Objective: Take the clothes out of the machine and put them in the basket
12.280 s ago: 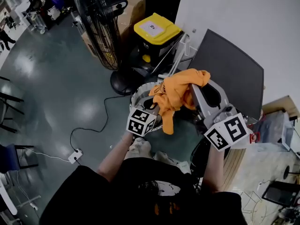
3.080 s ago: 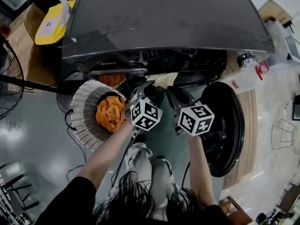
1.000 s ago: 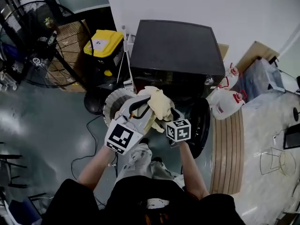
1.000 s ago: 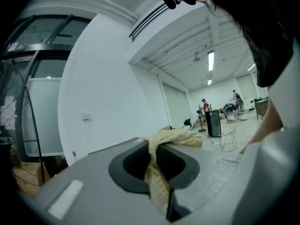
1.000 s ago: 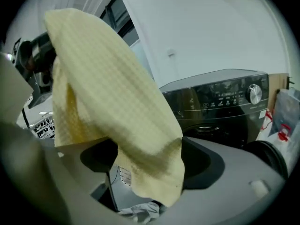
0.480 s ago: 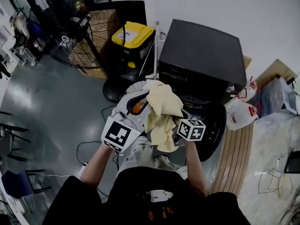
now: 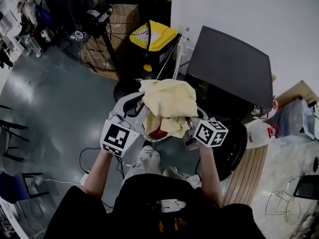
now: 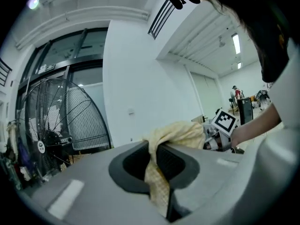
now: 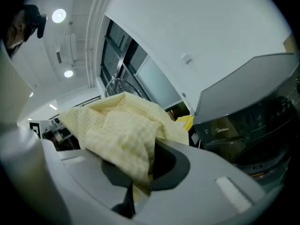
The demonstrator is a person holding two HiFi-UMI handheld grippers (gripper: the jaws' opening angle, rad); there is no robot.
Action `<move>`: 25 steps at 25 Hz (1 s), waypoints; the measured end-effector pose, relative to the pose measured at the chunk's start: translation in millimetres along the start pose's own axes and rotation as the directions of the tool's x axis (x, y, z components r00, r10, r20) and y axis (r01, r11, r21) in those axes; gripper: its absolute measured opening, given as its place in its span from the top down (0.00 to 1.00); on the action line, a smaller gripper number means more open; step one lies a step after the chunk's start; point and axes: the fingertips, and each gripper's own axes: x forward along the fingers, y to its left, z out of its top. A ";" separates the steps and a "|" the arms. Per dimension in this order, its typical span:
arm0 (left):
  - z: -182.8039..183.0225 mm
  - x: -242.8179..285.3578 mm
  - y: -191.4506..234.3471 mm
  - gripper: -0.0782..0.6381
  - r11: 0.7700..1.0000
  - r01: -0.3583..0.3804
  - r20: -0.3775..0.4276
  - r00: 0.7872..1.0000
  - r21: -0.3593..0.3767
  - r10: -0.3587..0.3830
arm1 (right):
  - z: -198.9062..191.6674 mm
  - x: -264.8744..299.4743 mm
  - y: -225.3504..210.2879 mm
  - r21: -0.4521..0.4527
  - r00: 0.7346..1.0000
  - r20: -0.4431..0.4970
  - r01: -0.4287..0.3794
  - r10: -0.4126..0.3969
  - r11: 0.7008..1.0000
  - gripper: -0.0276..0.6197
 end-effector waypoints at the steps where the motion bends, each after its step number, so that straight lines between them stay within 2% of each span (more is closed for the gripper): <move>1: -8.9 2.8 8.1 0.84 1.000 0.001 -0.021 1.000 0.016 -0.001 | 2.7 10.8 3.1 -0.003 1.000 -0.005 -0.006 0.006 1.000 0.90; 5: -48.4 13.7 33.5 0.84 0.997 0.037 -0.109 0.994 0.071 -0.029 | 4.5 55.3 17.2 0.010 0.999 -0.027 -0.039 0.040 0.999 0.90; 10: -90.1 34.5 59.9 0.84 0.997 0.074 -0.170 0.983 0.030 -0.068 | -0.9 112.4 28.8 0.052 0.996 -0.054 -0.074 0.076 0.996 0.90; 14: -127.6 46.9 69.1 0.84 0.994 0.106 -0.227 0.968 -0.011 -0.106 | -21.0 145.8 21.6 0.027 0.993 -0.114 -0.039 0.042 0.999 0.90; 20: -196.1 67.7 70.9 0.84 0.981 0.189 -0.353 0.915 -0.054 -0.196 | -73.6 176.5 -22.6 0.013 0.963 -0.266 0.052 -0.046 0.999 0.90; 25: -251.2 87.2 64.5 0.84 0.966 0.227 -0.433 0.864 -0.120 -0.257 | -122.4 190.6 -67.6 -0.092 0.897 -0.406 0.153 -0.177 0.984 0.89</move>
